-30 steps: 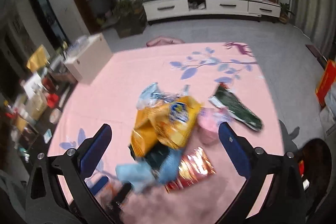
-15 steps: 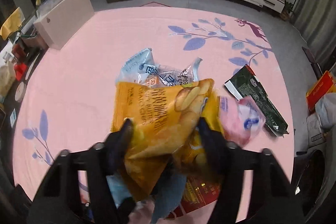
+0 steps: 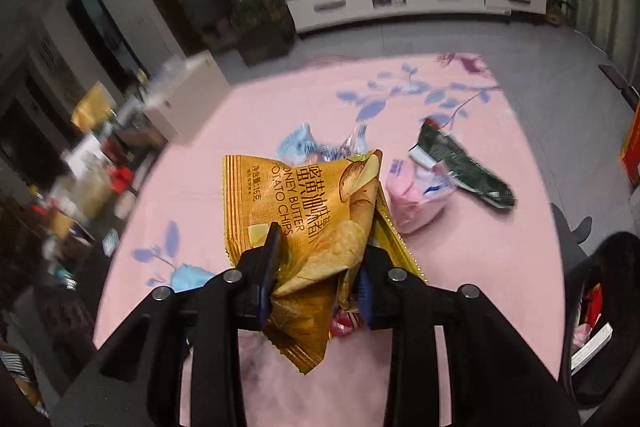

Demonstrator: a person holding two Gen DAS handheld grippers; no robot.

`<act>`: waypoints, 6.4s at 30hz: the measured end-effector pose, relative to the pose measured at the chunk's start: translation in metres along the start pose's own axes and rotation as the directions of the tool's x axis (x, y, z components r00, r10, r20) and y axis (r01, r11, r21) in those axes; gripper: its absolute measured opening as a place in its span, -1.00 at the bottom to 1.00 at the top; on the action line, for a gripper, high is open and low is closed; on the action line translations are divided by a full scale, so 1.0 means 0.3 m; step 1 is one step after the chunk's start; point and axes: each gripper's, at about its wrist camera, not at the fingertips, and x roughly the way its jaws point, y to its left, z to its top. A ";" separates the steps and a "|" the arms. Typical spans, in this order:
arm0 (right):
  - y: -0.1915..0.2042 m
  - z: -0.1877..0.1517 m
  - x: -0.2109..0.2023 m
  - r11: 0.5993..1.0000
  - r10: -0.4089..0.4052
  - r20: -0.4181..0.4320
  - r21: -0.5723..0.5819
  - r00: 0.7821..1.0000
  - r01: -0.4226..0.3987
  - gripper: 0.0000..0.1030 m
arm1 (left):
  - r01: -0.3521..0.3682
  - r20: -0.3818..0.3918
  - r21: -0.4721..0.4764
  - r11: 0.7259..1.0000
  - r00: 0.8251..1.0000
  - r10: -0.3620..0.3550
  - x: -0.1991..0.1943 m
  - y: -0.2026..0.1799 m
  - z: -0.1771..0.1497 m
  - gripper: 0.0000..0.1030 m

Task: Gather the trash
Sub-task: 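Grasp the blue face mask with the left tool while the right tool grasps the yellow chip bag, then carry the blue mask and yellow chip bag over the black bin, then open the left tool to drop the mask while the right tool releases the chip bag, then move both tools back to the table toward the dark green bag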

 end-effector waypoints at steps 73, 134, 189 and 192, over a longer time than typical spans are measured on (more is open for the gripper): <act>-0.787 -0.420 -0.714 0.819 -0.397 0.290 0.541 0.871 0.193 -0.23 | 0.337 -0.410 0.518 0.786 0.905 -0.118 0.401 -0.946 -0.607 -0.56; -0.885 -0.413 -0.576 0.689 -0.411 0.162 0.700 0.897 0.189 0.72 | 0.239 -0.359 0.463 0.854 0.931 -0.066 0.391 -0.848 -0.527 0.87; -0.476 -0.181 -0.073 0.932 -0.186 -0.010 0.314 0.982 0.180 0.77 | -0.132 -0.169 -0.060 0.989 0.978 0.120 0.416 0.071 0.124 -0.18; -0.394 -0.069 -0.007 0.955 -0.162 -0.066 0.242 0.985 0.173 0.77 | -0.140 -0.179 -0.107 0.984 0.977 0.119 0.356 0.078 0.114 -0.20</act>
